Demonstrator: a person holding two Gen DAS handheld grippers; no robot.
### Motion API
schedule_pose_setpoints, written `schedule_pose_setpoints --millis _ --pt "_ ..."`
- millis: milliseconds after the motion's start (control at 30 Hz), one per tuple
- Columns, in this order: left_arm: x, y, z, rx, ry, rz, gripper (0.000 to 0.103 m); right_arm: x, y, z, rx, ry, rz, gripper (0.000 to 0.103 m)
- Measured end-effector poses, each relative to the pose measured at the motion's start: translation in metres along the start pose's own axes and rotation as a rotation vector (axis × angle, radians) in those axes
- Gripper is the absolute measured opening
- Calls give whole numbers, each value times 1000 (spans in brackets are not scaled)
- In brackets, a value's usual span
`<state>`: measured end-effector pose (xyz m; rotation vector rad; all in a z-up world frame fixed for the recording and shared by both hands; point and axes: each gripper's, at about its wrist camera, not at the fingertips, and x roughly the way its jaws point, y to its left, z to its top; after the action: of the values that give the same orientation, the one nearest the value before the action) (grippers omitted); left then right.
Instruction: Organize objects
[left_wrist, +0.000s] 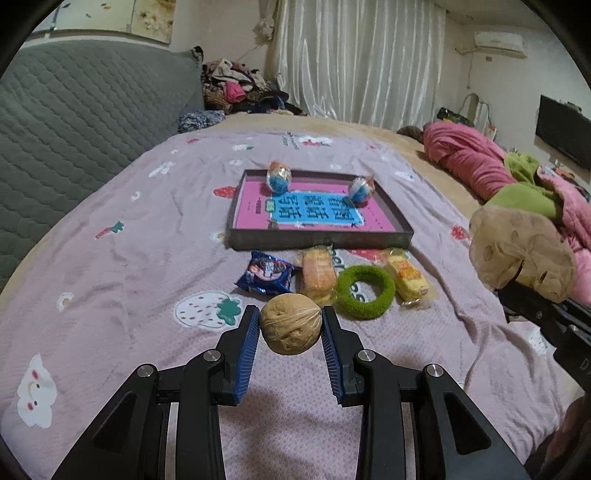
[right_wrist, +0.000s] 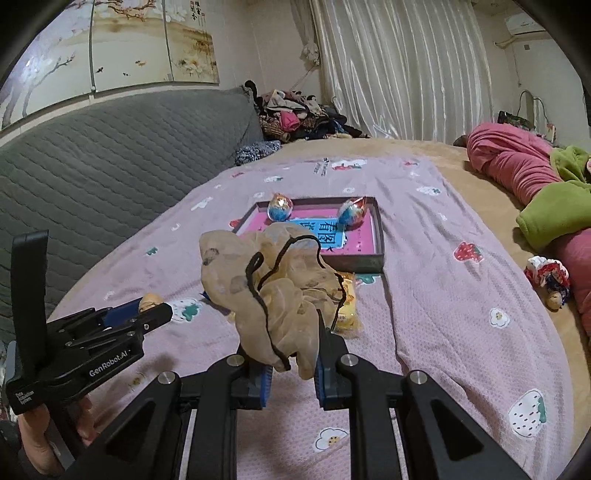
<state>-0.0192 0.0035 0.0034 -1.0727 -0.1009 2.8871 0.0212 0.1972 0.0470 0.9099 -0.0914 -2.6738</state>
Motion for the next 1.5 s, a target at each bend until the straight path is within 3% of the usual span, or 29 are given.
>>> schedule_pose_setpoints --millis 300,600,733,1033,1500 --pt "-26 -2 24 12 -48 8 35 -20 8 21 -21 -49 4 18" --pt "-36 -12 69 34 -84 8 35 -32 15 63 -60 -118 -2 18" --pt "-32 -13 90 28 -78 -20 35 -33 18 83 -75 -143 -11 18" --pt "-27 -13 138 32 -117 -1 35 -26 12 128 -99 -192 -38 18" --pt "25 -25 205 57 -145 10 35 7 -6 177 -95 -245 -13 18"
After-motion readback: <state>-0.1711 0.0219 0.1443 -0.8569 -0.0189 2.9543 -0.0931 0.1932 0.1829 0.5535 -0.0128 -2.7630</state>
